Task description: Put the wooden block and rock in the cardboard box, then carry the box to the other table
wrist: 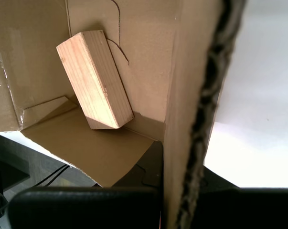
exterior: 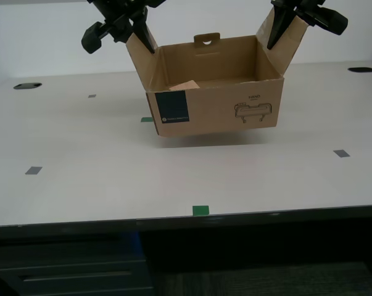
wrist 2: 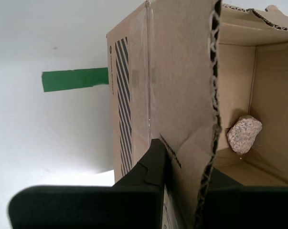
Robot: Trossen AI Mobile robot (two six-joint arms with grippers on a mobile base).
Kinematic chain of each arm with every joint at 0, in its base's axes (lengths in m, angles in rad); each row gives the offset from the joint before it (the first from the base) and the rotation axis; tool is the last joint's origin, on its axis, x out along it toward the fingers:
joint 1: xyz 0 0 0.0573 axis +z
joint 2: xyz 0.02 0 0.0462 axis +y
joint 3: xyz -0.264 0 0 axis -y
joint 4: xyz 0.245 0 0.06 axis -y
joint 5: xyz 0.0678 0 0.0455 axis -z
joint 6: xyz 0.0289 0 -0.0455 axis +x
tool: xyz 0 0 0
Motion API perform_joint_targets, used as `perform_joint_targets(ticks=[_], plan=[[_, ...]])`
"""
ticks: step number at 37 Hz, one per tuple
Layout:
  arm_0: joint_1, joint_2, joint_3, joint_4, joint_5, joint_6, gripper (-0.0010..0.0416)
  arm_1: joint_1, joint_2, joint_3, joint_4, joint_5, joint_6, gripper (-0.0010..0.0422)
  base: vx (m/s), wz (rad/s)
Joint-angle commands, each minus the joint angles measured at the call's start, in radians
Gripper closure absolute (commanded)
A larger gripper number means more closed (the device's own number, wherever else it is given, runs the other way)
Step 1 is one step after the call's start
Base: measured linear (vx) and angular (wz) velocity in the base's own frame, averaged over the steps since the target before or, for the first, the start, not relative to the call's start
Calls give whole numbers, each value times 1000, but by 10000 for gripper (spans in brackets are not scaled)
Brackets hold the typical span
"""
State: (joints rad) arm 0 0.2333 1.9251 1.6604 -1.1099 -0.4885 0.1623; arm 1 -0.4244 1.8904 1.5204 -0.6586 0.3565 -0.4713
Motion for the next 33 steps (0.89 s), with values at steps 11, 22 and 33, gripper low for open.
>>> perform_joint_targets(ticks=[11,22,33], plan=[[2,-2,1,6,-18,3,406,-3,-6,10,9,23,-4,413,-69,-61],[2,-2,1,10,-18,8,406,-3,-6,10,16,42,5,413,-86,-54],[3,-2,1,14,-14,11,406,-3,-6,10,19,56,-7,413,-91,-45]])
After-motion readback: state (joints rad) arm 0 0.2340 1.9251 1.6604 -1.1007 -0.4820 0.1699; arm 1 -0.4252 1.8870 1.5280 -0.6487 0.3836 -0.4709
